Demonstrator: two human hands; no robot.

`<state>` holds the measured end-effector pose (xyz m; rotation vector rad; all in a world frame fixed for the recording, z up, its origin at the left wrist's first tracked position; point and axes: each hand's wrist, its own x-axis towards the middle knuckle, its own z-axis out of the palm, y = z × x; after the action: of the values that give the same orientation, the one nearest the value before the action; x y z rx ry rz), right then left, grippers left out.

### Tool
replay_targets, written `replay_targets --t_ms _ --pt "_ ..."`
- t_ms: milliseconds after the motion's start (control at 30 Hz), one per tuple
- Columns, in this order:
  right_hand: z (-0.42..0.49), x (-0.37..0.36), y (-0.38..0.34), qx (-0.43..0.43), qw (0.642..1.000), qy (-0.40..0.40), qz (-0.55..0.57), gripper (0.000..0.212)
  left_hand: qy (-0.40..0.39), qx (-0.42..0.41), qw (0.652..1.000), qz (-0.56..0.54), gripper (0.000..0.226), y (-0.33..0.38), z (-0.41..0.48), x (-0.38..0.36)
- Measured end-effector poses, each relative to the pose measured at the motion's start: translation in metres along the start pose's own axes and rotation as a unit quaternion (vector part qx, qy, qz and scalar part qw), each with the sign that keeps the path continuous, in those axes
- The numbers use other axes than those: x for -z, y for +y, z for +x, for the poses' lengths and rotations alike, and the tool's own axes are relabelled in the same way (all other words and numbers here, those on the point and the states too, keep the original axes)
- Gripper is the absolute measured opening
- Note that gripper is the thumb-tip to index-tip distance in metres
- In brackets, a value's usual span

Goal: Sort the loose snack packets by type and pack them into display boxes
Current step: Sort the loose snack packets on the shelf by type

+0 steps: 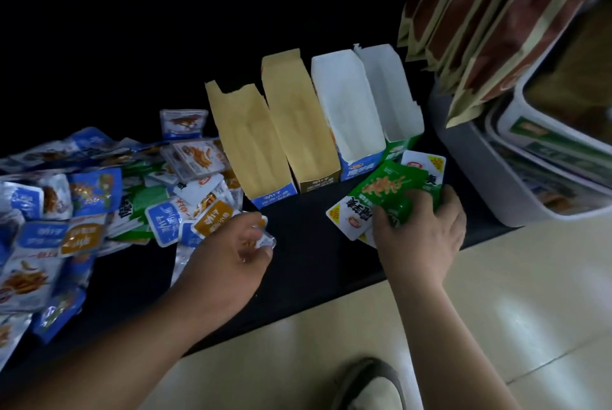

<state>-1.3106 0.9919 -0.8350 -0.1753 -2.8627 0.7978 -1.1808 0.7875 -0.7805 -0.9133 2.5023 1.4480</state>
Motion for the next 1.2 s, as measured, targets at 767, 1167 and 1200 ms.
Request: replay_targets --t_ms 767,1167,1200 --pt "-0.132 -0.076 -0.171 0.358 0.86 -0.359 -0.061 0.123 0.058 -0.047 0.909 0.409 0.084 -0.126 0.042 0.154" --pt "-0.128 -0.093 -0.163 0.374 0.89 -0.257 -0.046 0.1 0.171 -0.258 0.851 0.425 0.007 -0.154 0.011 0.158" --pt "-0.128 -0.093 -0.163 0.376 0.888 -0.261 -0.045 0.1 0.157 -0.274 0.848 0.425 0.006 -0.149 0.01 0.158"
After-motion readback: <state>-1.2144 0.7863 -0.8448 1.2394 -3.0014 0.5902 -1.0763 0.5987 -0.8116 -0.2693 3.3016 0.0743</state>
